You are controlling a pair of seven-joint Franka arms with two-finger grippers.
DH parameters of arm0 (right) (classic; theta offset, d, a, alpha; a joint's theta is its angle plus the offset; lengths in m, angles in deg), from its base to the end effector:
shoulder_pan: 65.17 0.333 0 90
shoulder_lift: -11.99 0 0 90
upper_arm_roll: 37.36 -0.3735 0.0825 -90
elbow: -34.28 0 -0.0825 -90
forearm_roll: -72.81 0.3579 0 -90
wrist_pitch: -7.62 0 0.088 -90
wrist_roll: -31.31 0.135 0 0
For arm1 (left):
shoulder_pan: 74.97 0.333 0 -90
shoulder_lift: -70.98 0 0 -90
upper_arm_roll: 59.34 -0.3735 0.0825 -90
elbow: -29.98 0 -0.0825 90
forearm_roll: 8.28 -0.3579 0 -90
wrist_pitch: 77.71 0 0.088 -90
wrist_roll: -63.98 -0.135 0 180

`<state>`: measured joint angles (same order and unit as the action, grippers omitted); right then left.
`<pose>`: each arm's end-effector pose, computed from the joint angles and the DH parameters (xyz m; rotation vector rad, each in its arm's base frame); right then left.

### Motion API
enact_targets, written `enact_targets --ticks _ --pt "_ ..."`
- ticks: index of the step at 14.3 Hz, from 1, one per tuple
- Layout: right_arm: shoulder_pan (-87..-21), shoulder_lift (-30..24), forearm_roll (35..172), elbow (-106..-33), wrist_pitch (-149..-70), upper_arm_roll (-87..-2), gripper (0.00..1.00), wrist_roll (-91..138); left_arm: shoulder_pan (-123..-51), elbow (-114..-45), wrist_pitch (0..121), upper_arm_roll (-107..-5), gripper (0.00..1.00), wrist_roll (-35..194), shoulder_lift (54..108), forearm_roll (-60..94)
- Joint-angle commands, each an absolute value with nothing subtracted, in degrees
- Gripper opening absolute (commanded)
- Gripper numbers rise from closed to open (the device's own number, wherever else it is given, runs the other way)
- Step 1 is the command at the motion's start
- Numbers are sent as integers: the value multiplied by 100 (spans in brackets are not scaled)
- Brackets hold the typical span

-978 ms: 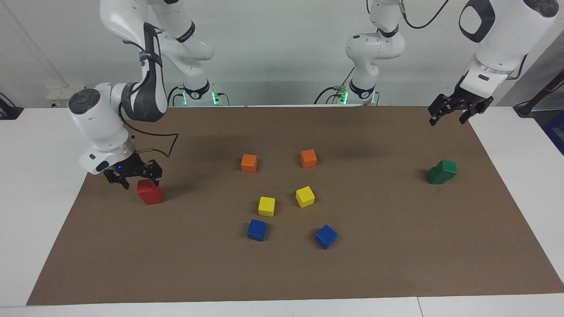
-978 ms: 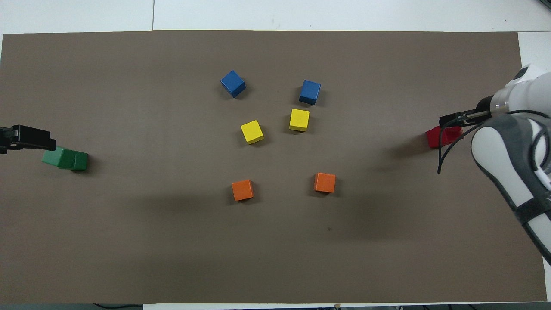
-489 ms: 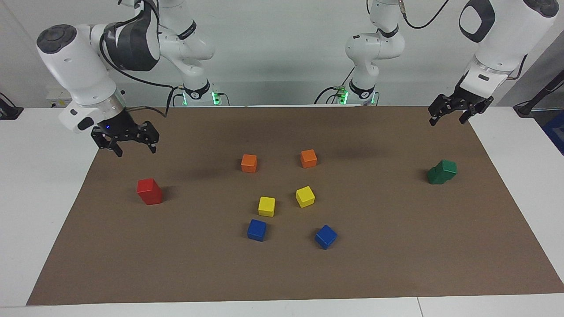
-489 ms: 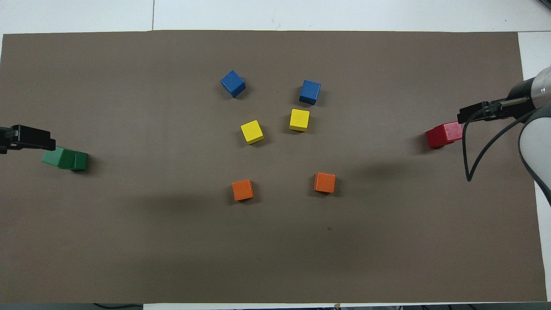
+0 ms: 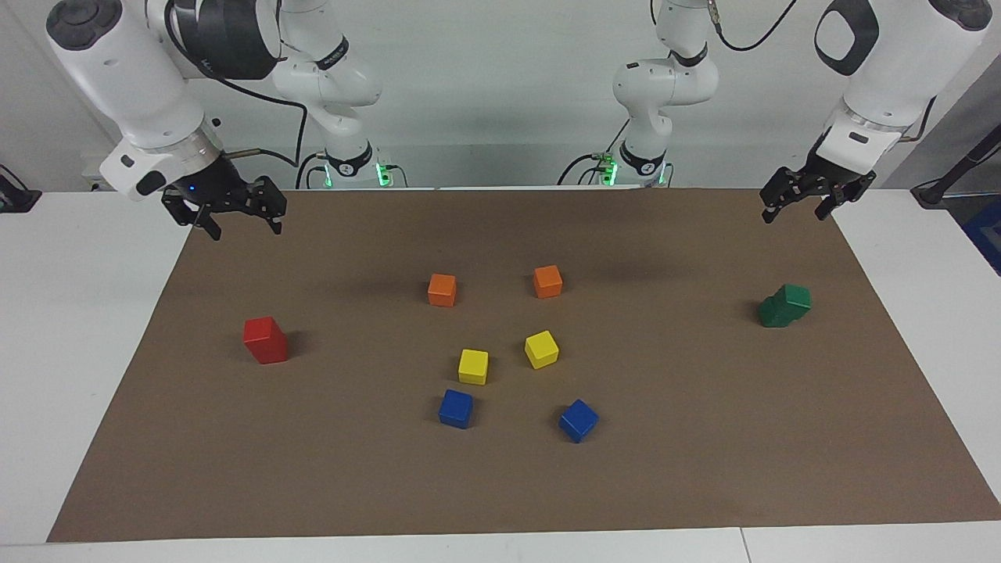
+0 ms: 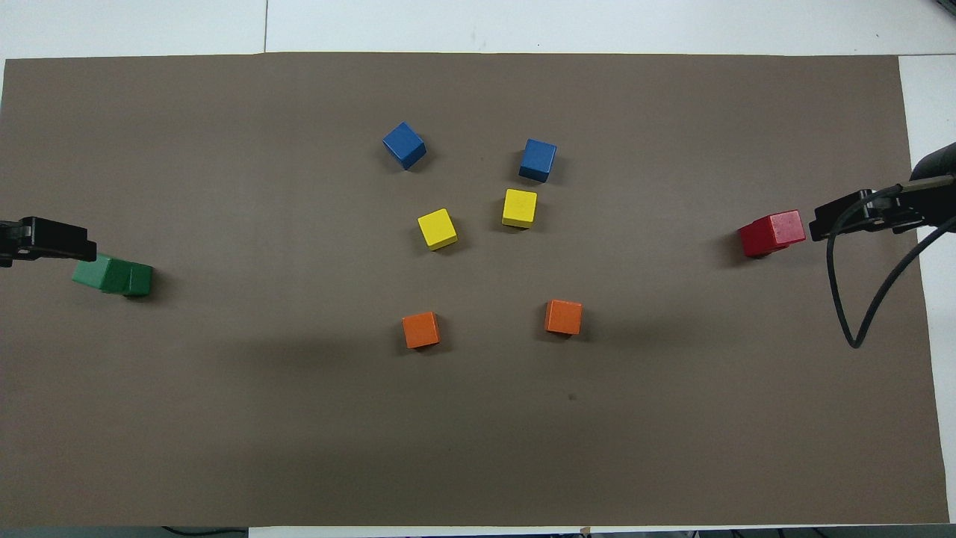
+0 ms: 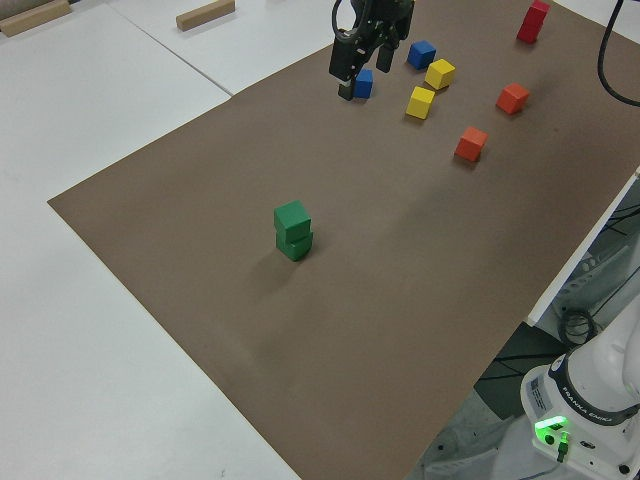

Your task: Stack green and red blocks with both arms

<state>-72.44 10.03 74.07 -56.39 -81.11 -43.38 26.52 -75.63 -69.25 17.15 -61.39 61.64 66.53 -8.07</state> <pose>0.5350 -0.0098 0.6289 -3.1093 -0.0958 0.1034 0.5048 0.0126 0.6293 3.1351 -0.0257 0.0024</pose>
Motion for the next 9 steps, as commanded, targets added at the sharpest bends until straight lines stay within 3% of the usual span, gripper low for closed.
enact_targets --ticks 1,5,9 --pt "-7256 970 7456 -5415 -8001 -4351 100 2797 -7620 -6934 1747 -6171 100 6222 6571 -925" --pt "-7238 970 7474 -5308 -7789 -4395 100 2771 -7620 -6934 1747 -6171 100 6222 6571 -925" --pt "-7168 1032 7474 -5212 -7807 -5001 100 3068 -7620 -6934 1747 -6171 100 6222 6571 -925"
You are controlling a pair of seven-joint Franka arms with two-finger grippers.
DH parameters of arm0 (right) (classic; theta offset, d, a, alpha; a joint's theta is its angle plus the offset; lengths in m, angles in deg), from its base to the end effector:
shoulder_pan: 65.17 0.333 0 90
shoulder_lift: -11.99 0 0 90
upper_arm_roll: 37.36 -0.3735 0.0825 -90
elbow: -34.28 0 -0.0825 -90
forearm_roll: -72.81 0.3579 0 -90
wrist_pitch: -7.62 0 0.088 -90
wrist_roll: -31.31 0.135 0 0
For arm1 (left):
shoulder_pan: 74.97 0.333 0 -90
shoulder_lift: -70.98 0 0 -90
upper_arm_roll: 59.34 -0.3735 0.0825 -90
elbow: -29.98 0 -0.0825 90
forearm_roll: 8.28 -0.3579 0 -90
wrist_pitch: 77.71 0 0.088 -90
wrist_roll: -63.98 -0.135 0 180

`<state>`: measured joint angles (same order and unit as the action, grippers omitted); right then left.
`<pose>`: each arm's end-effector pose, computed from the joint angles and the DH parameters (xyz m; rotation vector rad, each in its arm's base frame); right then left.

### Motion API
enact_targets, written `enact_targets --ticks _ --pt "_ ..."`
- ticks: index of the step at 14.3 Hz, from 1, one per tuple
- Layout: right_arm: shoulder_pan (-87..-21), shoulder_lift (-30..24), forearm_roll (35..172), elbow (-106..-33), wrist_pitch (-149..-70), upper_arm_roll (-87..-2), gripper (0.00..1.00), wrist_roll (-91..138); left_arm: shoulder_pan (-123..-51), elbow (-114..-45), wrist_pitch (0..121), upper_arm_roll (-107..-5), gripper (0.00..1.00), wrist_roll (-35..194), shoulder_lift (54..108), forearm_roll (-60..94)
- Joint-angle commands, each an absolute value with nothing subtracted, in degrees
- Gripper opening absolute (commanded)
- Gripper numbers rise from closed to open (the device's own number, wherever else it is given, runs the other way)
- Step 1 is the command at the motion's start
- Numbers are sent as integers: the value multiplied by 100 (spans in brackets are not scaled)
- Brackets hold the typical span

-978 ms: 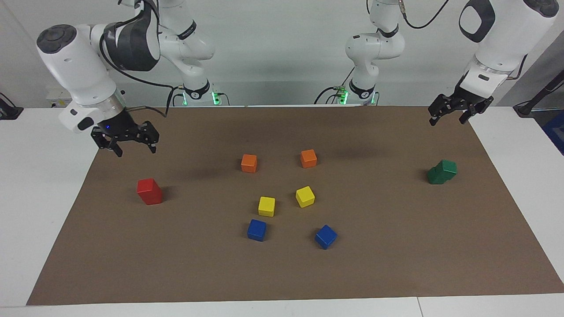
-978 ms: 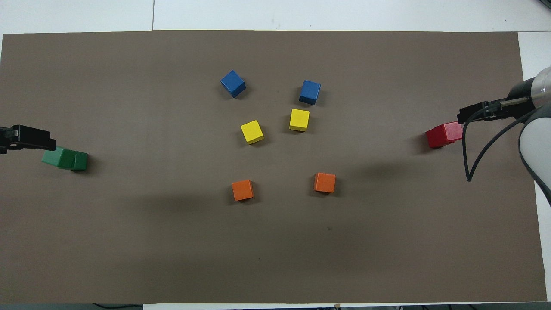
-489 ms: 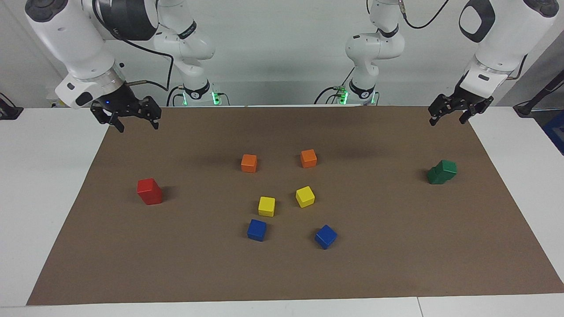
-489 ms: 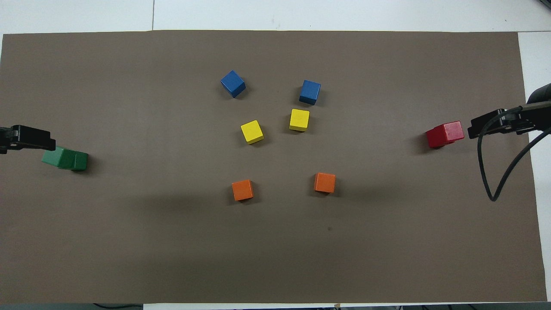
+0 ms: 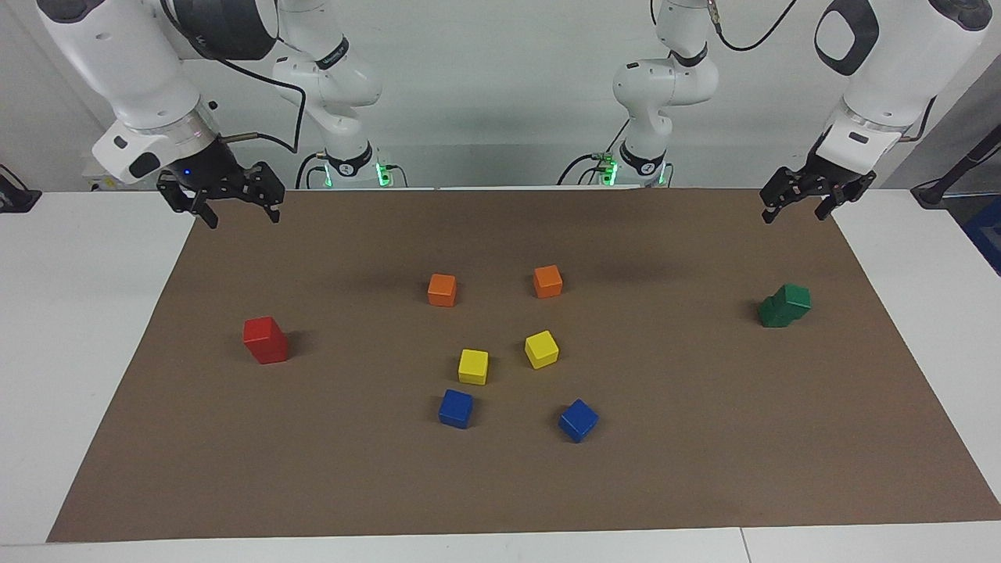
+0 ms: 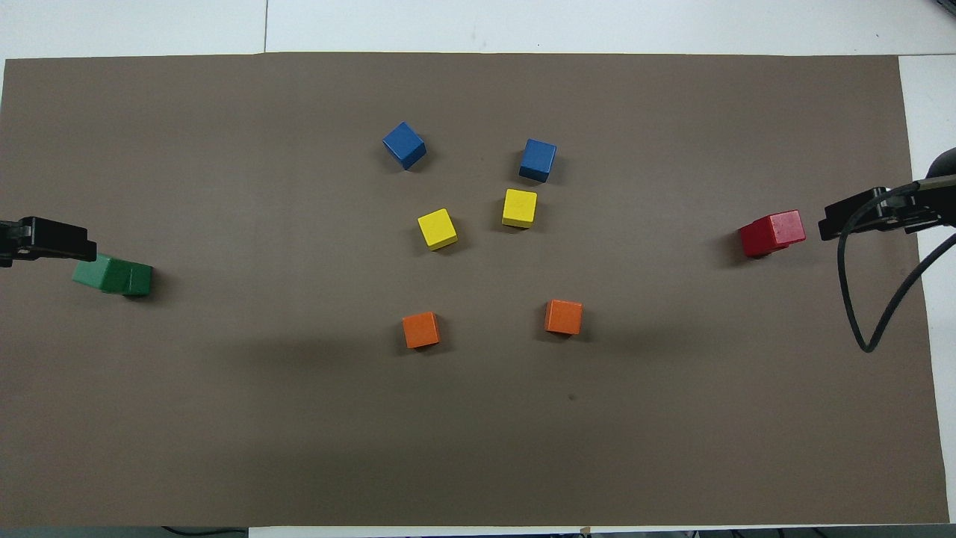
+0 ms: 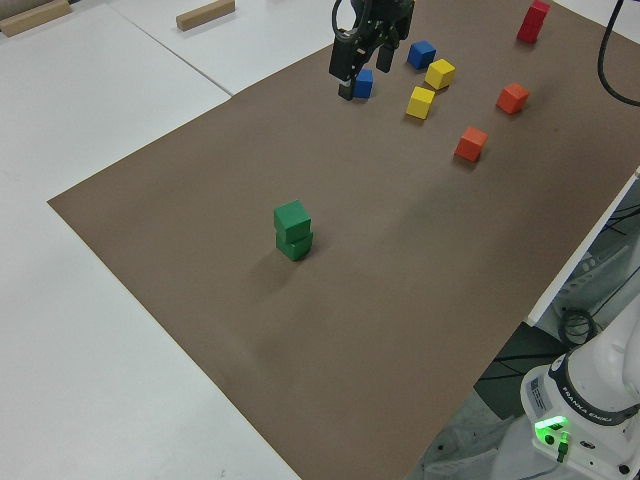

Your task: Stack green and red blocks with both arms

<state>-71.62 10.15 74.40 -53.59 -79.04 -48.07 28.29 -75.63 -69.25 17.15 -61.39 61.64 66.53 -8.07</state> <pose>0.5308 0.0415 0.6488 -3.1010 -0.1988 0.0824 0.5048 0.0126 0.6293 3.1351 -0.0257 0.0024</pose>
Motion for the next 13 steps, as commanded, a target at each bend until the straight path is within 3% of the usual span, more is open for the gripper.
enact_targets --ticks 1,4,8,13 --pt "-7176 1014 7474 -5203 -7824 -5019 100 3070 -7620 -6934 1747 -6171 100 6222 6571 -925" --pt "-7168 979 7439 -5167 -7877 -5002 100 3079 -7611 -6934 1747 -6171 100 6213 6571 -925" --pt "-6387 1014 7412 -5185 -7860 -4159 100 3149 -7620 -6934 1747 -6171 100 6222 6571 -925" --pt "-6464 1005 7360 -5185 -7851 -3991 100 3149 -7620 -6934 1756 -6171 100 6222 6571 -925"
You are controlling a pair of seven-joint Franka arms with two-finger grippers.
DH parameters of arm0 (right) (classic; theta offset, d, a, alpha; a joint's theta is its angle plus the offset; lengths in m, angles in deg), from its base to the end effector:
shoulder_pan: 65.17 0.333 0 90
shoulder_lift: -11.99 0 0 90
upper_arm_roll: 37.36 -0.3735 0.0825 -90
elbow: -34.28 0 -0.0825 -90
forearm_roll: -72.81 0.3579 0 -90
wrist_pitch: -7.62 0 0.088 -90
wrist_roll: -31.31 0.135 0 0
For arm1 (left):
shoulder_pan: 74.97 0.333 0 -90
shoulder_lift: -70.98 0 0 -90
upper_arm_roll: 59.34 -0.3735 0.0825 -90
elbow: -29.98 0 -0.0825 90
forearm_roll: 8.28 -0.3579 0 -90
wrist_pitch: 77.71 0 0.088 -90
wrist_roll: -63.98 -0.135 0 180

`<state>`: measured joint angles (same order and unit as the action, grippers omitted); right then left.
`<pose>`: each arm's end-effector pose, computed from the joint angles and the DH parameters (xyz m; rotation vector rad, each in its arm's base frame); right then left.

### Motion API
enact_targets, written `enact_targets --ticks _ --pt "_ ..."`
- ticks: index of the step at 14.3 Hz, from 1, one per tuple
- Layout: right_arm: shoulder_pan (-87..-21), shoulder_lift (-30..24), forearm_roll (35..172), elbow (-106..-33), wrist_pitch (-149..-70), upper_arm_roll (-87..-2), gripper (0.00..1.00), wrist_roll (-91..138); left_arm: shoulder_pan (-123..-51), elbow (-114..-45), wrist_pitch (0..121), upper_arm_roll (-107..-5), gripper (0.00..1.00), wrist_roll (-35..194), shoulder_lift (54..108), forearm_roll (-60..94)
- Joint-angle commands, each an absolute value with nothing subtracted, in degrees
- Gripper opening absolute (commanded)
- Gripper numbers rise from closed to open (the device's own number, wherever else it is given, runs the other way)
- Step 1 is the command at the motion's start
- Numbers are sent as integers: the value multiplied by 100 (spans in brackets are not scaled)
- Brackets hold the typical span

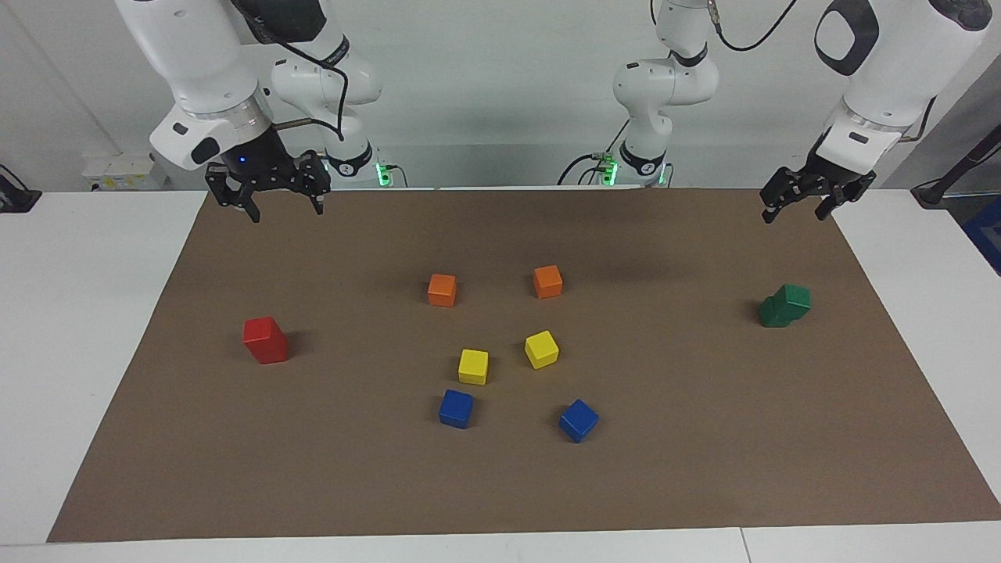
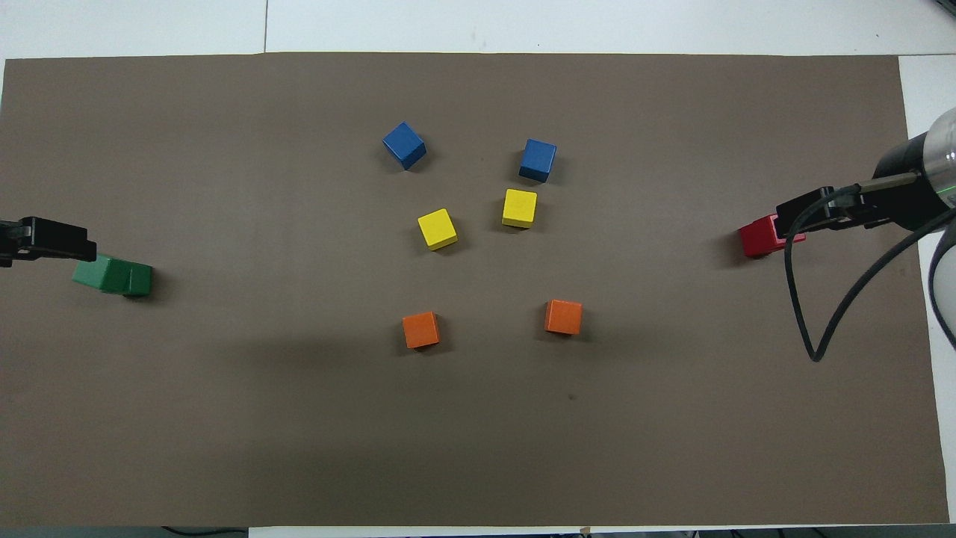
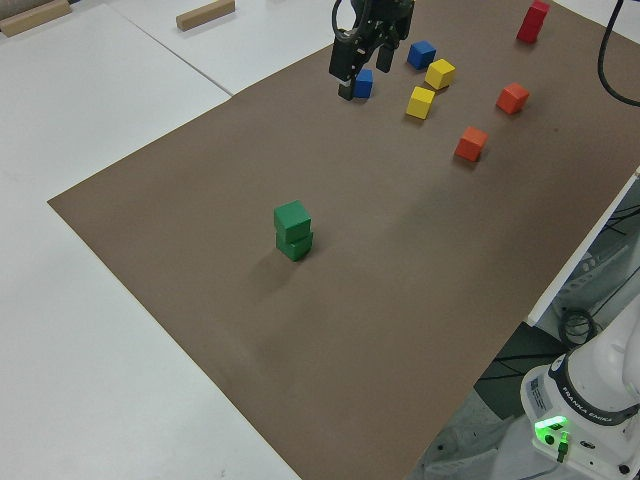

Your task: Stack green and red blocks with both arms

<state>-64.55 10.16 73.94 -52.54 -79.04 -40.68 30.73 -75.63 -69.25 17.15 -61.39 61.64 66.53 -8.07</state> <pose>0.5321 0.0388 0.6567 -3.1181 -0.1243 0.0551 0.5048 0.0126 0.6293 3.1351 -0.0257 0.0024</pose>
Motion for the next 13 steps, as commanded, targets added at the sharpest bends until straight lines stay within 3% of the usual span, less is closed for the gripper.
enact_targets --ticks 1,13 --pt "-6526 1005 7351 -5185 -7842 -3982 100 3149 -7620 -6934 1765 -6171 100 6222 6571 -925" --pt "-6799 1119 7281 -5369 -7754 -4000 100 3158 -7620 -6934 1765 -6171 100 6222 6571 -925"
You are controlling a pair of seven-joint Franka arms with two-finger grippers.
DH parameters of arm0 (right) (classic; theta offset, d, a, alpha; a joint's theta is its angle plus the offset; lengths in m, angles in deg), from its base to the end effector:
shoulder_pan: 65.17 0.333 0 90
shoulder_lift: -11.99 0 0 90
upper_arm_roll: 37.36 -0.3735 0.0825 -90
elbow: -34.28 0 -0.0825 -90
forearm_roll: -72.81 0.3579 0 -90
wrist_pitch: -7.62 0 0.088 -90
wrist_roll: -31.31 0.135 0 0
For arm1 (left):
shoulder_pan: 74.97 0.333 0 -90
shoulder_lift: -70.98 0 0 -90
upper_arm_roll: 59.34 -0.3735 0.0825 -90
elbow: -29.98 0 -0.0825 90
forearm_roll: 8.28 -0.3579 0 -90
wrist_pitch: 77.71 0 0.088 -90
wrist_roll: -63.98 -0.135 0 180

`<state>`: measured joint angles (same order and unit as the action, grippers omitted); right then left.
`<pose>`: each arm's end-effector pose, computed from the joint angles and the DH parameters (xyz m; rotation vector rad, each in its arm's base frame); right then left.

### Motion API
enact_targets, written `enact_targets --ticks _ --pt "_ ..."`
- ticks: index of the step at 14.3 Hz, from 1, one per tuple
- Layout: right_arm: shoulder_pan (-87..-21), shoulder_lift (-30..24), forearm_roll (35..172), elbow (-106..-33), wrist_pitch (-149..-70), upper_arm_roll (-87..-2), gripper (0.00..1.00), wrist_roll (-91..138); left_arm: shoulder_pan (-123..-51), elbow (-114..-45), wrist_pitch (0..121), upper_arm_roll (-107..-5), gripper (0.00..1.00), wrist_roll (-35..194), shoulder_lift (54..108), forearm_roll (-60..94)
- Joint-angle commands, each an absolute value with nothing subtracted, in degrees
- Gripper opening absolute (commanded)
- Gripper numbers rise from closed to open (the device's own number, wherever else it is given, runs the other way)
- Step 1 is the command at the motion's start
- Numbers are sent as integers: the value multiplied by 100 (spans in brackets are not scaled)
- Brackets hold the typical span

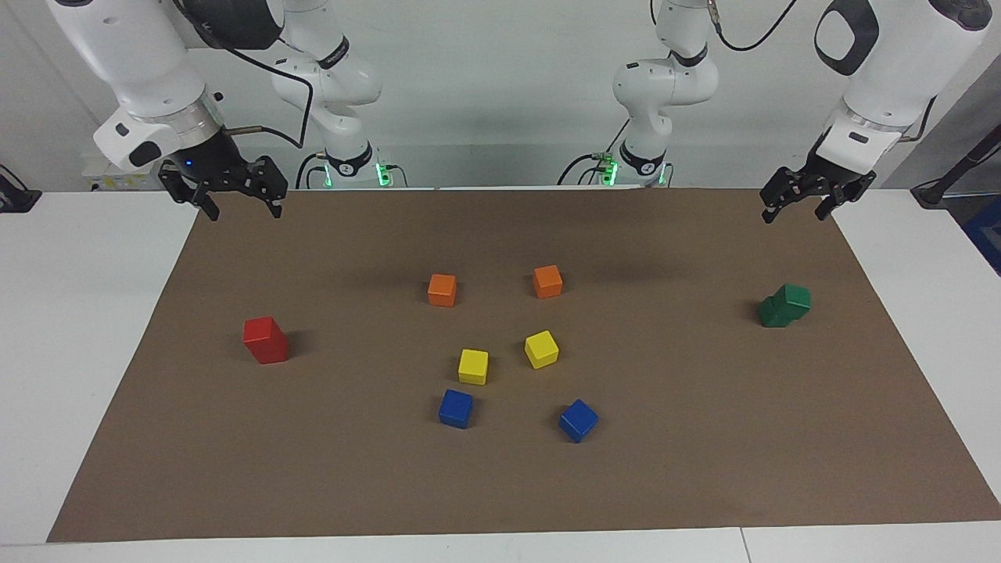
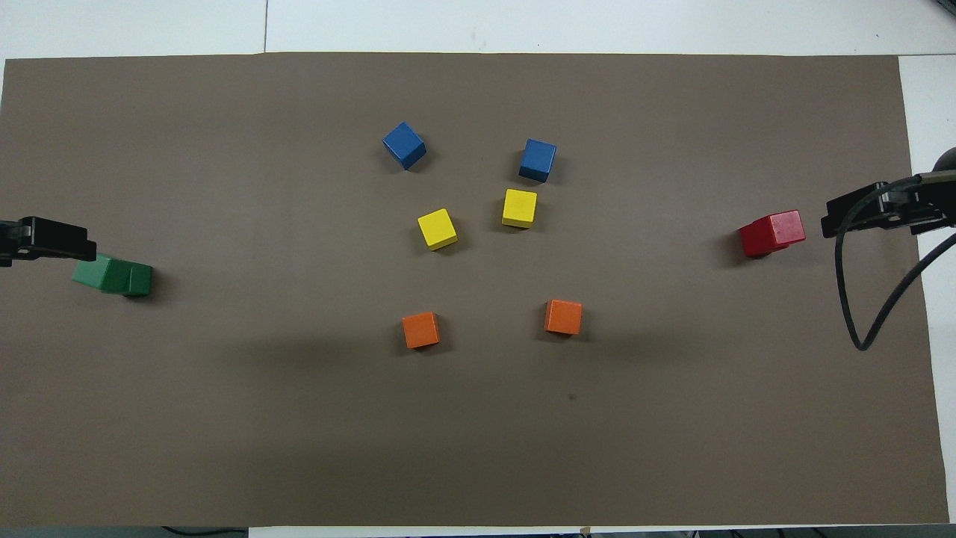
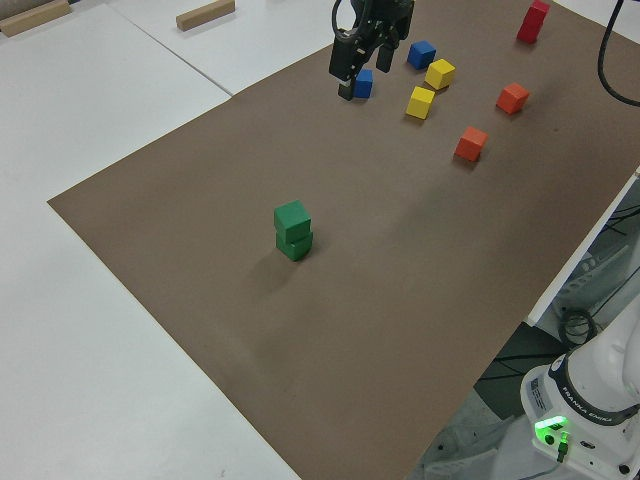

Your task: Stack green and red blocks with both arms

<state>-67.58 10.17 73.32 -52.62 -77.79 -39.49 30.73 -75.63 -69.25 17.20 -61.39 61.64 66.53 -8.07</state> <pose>0.5303 -0.0017 0.6543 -3.1298 -0.0089 0.0903 0.5050 0.0126 0.6293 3.1351 -0.0257 0.0038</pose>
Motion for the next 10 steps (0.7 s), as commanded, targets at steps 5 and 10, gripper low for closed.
enact_targets --ticks 5,10 --pt "-6790 1146 7281 -5422 -7763 -4000 100 3237 -7620 -6934 1765 -6171 100 6222 6571 -925" --pt "-6816 1155 7263 -5457 -7789 -3991 100 3386 -7628 -6934 1765 -6171 100 6222 6571 -925"
